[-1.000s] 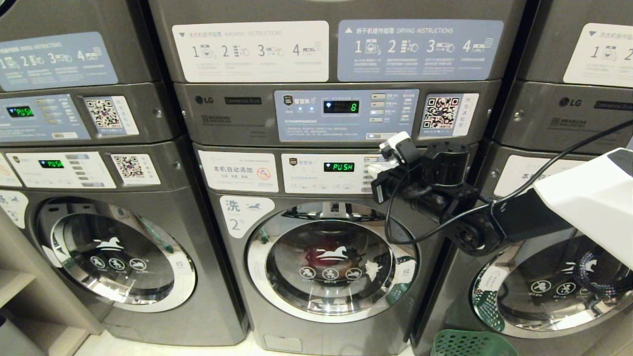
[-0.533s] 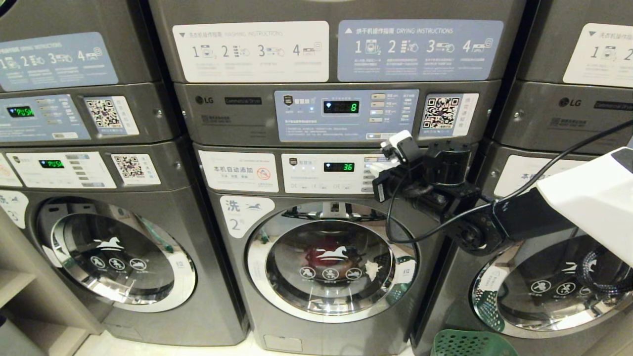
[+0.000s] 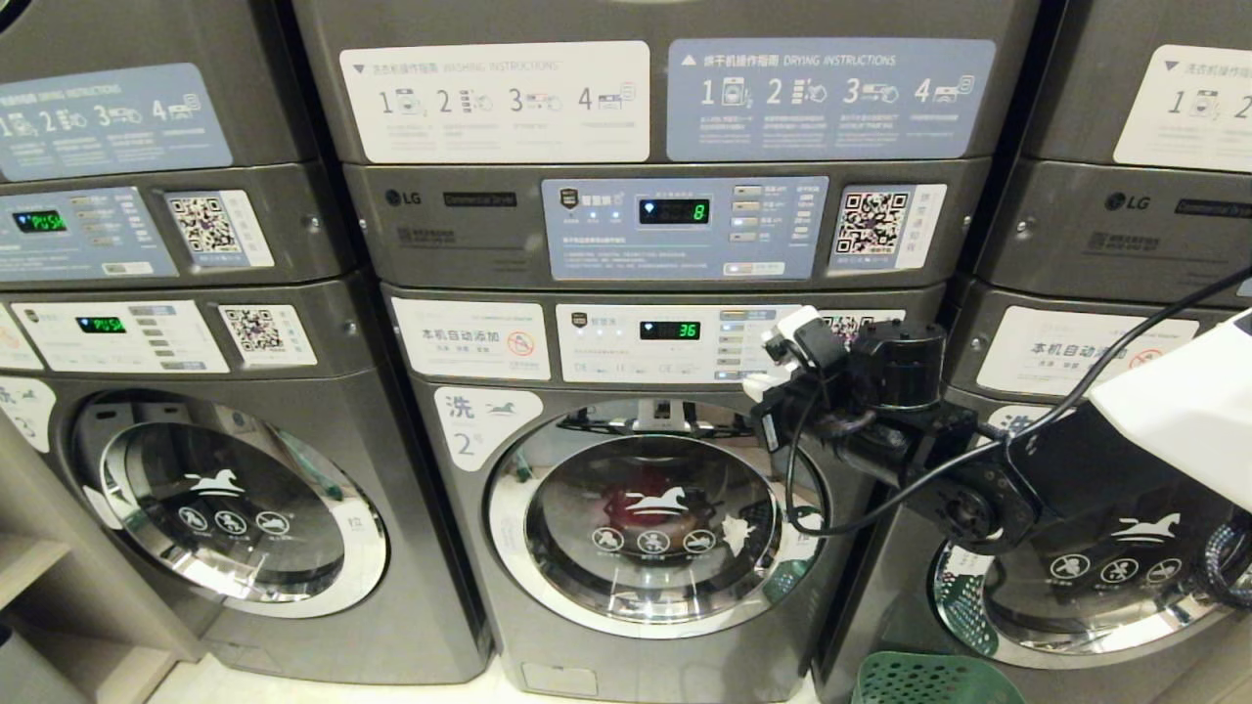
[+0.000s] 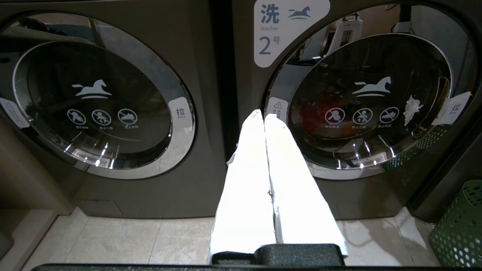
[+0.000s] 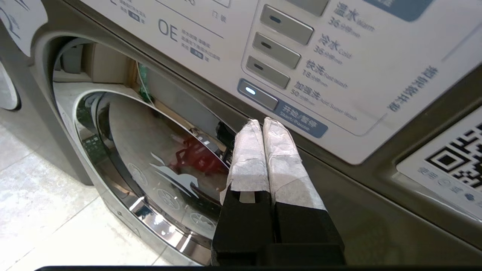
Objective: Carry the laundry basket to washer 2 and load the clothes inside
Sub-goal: Press the washing machine switch
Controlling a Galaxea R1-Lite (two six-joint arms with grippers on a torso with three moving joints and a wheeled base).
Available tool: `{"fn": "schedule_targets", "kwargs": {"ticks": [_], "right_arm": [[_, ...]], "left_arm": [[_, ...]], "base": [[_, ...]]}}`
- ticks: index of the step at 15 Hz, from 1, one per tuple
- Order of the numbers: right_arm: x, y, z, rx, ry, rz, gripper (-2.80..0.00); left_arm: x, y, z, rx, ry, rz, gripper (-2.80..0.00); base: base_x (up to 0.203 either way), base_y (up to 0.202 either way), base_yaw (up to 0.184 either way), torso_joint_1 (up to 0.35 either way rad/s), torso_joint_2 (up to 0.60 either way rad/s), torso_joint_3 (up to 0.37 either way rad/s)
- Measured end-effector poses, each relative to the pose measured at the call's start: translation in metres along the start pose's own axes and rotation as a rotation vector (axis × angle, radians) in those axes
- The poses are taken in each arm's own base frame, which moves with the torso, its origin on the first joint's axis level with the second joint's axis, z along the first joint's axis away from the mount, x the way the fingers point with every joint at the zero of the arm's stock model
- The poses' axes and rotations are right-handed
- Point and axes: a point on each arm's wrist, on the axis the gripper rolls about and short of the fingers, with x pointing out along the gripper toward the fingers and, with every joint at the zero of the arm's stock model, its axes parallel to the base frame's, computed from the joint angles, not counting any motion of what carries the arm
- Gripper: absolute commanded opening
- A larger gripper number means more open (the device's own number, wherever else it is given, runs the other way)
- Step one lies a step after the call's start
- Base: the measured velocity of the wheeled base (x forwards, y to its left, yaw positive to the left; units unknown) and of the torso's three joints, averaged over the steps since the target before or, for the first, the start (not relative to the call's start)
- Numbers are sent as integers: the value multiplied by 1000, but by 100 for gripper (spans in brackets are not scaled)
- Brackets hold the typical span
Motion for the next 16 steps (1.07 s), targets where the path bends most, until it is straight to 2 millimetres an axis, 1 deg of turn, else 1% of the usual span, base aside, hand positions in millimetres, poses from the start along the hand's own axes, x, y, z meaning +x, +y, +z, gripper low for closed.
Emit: {"fn": "schedule_targets", "kwargs": {"ticks": [3,7,10,16], "right_arm": [[1,6,-2,-2,3,13,-280],[9,9,-6,-3,-8,12,-280],[15,8,-9,-3,-7,7,-280],[26,8,-8,-2,-25,-1,-280]], "left_arm": [[0,0,0,0,0,0,-280],[0,0,0,0,0,0,-280],[0,0,0,0,0,0,-280],[0,0,0,0,0,0,-280]], "base": [[0,0,0,0,0,0],[0,0,0,0,0,0],[0,0,0,0,0,0],[0,0,0,0,0,0]]}}
